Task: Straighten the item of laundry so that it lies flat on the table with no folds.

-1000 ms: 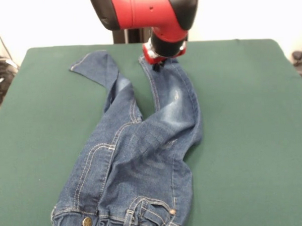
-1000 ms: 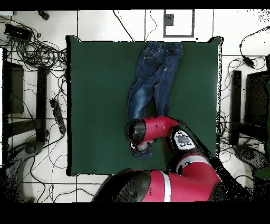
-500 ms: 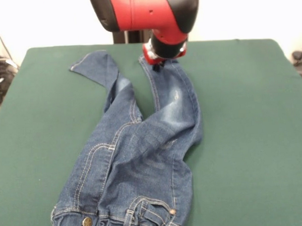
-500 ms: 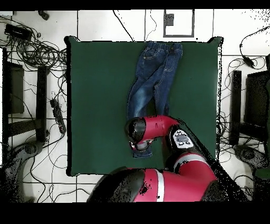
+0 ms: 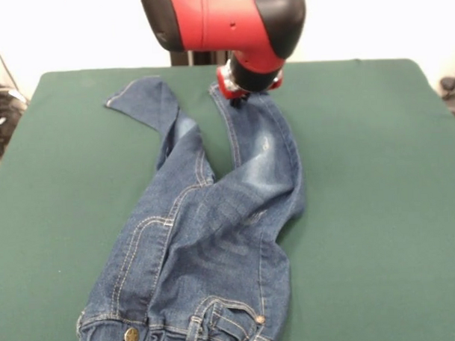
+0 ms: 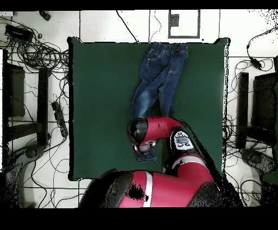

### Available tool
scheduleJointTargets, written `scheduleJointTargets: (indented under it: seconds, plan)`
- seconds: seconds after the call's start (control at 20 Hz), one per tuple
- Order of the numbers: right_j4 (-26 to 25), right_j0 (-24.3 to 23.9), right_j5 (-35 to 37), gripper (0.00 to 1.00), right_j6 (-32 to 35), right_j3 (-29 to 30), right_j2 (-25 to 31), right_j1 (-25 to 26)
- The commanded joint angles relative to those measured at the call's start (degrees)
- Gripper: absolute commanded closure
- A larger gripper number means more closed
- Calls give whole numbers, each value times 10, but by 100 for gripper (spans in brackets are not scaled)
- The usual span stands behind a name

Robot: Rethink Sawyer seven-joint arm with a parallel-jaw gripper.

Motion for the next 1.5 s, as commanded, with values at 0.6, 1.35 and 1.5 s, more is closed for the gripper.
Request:
scheduleJointTargets:
  seconds: [0.6,1.35,1.5]
  plan:
    - [83,51,22,100,142,19,-21,74]
    - [149,86,43,100,148,28,-31,86]
    - [155,92,46,100,148,38,-34,84]
